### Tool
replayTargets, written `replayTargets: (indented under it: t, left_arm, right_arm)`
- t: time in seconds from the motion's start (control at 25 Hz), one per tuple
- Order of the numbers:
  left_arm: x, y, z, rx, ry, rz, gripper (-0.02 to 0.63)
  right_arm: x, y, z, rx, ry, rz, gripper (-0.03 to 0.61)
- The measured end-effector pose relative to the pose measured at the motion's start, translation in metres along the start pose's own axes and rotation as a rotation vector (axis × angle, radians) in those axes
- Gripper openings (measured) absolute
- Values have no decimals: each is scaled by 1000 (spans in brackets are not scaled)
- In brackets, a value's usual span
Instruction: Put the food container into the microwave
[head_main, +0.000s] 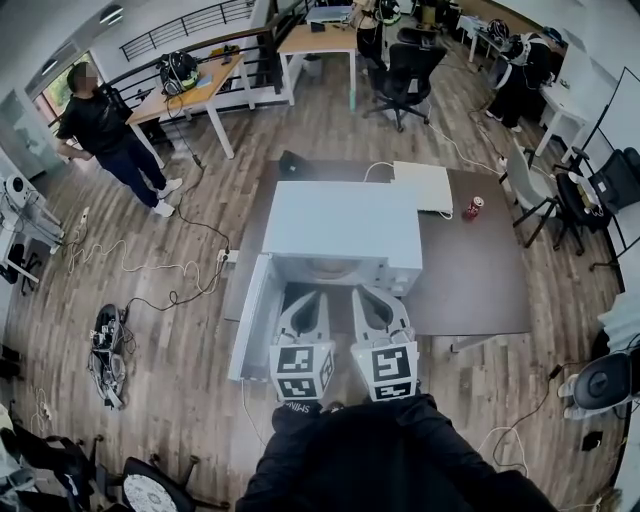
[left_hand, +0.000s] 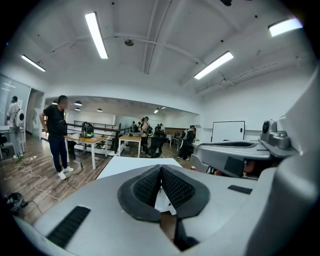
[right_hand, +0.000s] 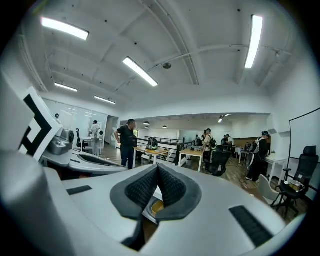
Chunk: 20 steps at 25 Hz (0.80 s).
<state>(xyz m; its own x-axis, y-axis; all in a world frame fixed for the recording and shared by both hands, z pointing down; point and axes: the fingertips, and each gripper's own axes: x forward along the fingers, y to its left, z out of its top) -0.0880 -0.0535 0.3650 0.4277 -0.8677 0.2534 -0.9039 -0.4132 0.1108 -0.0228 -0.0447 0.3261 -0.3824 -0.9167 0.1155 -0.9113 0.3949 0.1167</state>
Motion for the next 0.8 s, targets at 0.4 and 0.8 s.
replayTargets:
  t: [0.4,0.8]
  left_arm:
    - [10,-11,-3,-2,14,-1,34]
    - [20,-19,-3,-2,24,0,34]
  right_arm:
    - [-3,-15,-5,11,2,-7,23]
    - [0,-27,-6,16,3,-6,23]
